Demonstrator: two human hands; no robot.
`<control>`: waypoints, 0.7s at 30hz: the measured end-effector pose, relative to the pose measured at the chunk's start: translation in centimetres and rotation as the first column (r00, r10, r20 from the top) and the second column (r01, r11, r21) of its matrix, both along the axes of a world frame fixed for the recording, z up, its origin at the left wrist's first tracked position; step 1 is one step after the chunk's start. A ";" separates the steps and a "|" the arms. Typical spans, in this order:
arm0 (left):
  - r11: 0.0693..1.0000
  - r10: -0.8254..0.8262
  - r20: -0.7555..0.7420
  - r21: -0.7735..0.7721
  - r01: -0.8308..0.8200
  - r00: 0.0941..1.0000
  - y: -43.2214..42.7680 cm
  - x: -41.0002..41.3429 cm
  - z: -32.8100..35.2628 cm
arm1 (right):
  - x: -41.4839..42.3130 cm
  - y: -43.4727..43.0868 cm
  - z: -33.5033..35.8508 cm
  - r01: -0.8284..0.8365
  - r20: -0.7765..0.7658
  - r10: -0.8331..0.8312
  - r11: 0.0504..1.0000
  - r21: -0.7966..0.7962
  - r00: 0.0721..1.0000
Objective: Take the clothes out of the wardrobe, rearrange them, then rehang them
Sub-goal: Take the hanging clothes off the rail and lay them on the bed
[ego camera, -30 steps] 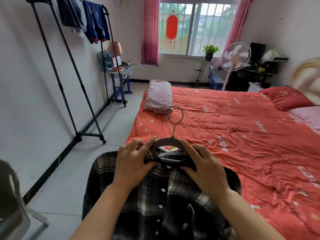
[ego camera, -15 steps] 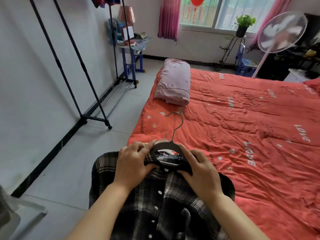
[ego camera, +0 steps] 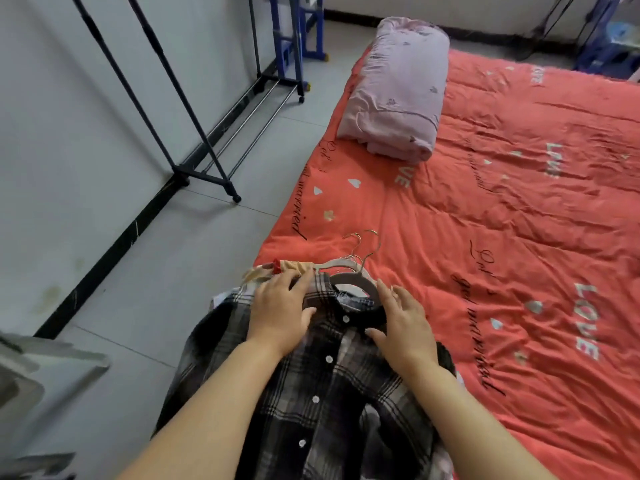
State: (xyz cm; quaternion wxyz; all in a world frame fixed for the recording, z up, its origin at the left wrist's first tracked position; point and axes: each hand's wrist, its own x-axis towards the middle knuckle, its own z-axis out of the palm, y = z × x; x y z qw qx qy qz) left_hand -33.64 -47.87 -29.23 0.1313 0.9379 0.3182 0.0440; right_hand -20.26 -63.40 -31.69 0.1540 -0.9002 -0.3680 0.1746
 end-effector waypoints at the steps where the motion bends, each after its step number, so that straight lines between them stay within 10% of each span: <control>1: 1.000 0.009 -0.052 -0.025 -0.010 0.999 -0.2 -0.1 -0.8 | 0.1 0.1 -0.8 -0.023 -0.010 0.023 0.999 -0.046 1.000; 8: 0.989 0.013 -0.242 -0.142 -0.049 0.970 -2.1 -2.6 -3.6 | -2.5 -2.0 -3.8 -0.131 -0.109 0.111 0.971 -0.201 0.988; 21: 0.973 0.213 -0.060 -0.076 -0.217 0.975 -3.4 -12.3 4.1 | -9.7 1.4 5.7 -0.327 0.003 0.329 0.939 -0.110 0.944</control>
